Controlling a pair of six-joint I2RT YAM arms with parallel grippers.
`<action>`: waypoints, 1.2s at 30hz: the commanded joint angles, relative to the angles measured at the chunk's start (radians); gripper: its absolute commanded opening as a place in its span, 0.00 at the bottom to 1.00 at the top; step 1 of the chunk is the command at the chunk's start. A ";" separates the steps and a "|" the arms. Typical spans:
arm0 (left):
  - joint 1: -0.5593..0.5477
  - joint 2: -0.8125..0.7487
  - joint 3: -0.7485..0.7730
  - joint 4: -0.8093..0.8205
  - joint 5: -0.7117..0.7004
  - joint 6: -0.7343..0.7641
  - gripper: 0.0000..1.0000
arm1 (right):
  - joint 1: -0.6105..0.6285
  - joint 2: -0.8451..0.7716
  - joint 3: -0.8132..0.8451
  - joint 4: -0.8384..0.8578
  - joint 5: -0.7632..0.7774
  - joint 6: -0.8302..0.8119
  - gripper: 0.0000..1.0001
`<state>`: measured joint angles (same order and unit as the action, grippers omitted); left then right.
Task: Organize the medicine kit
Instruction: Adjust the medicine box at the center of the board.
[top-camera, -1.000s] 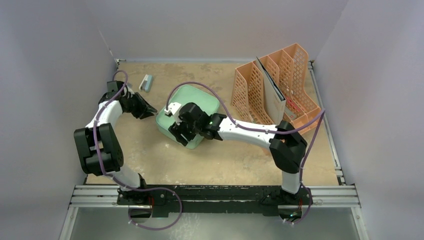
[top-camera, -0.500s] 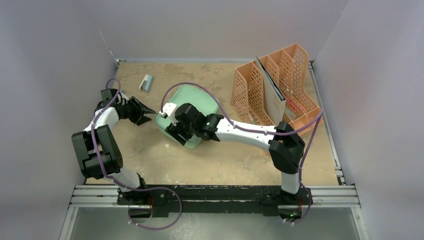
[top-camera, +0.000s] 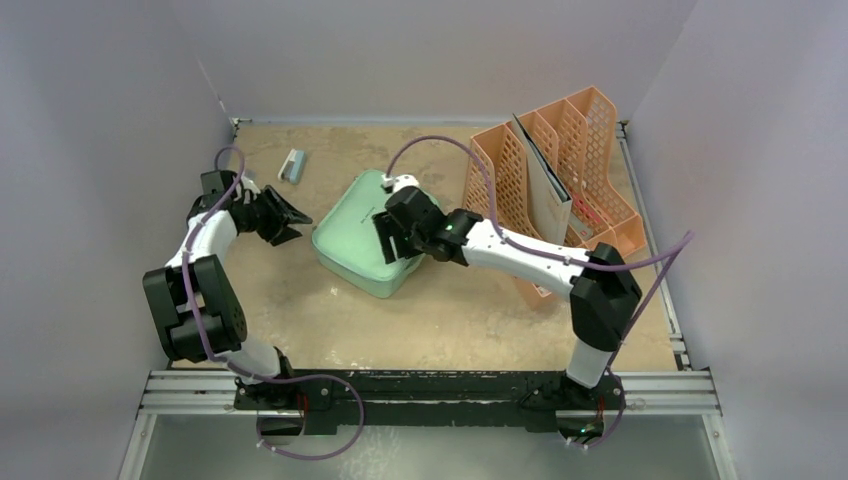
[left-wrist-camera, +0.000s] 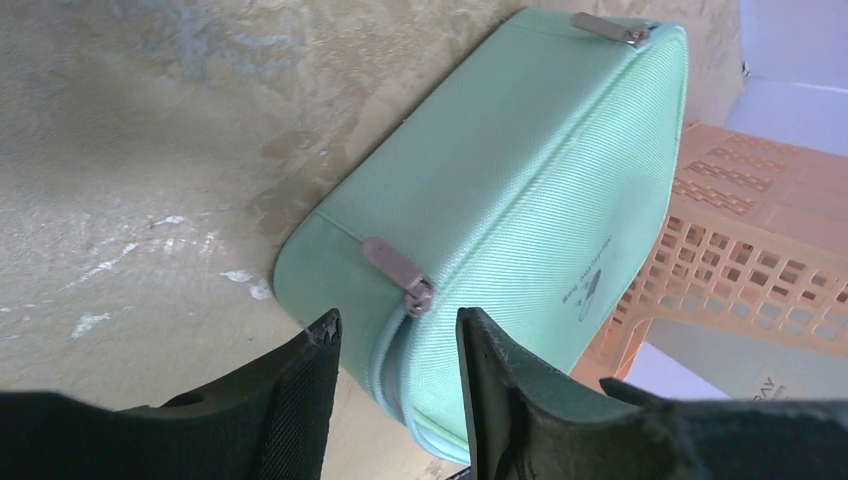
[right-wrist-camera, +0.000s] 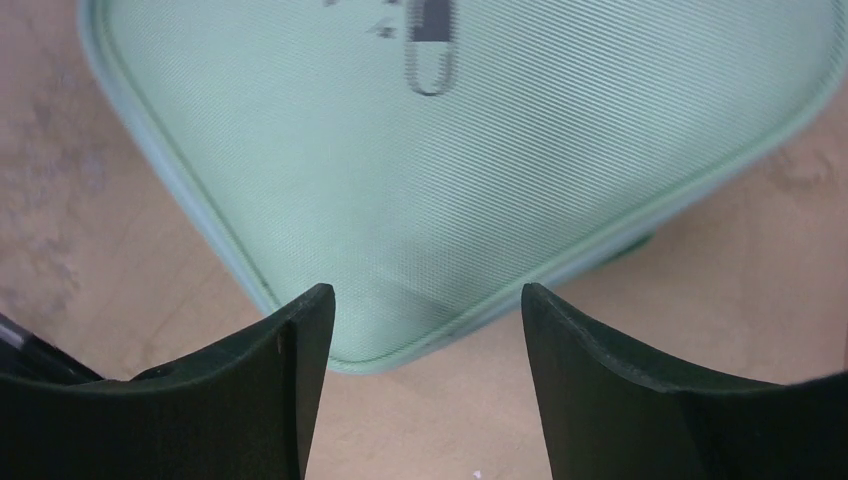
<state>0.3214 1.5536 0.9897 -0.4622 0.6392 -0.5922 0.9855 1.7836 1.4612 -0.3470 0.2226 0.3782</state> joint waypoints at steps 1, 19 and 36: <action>-0.041 -0.044 0.083 -0.062 -0.021 0.106 0.45 | -0.024 -0.081 -0.082 0.033 0.061 0.368 0.72; -0.063 0.043 0.076 -0.159 -0.035 0.197 0.23 | -0.028 -0.087 -0.196 0.064 0.104 0.596 0.65; -0.018 -0.004 0.025 -0.172 -0.041 0.179 0.16 | -0.033 -0.049 -0.199 0.089 0.075 0.515 0.59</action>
<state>0.2771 1.5745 1.0389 -0.6197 0.5961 -0.4248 0.9546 1.7336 1.2587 -0.2535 0.2943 0.8963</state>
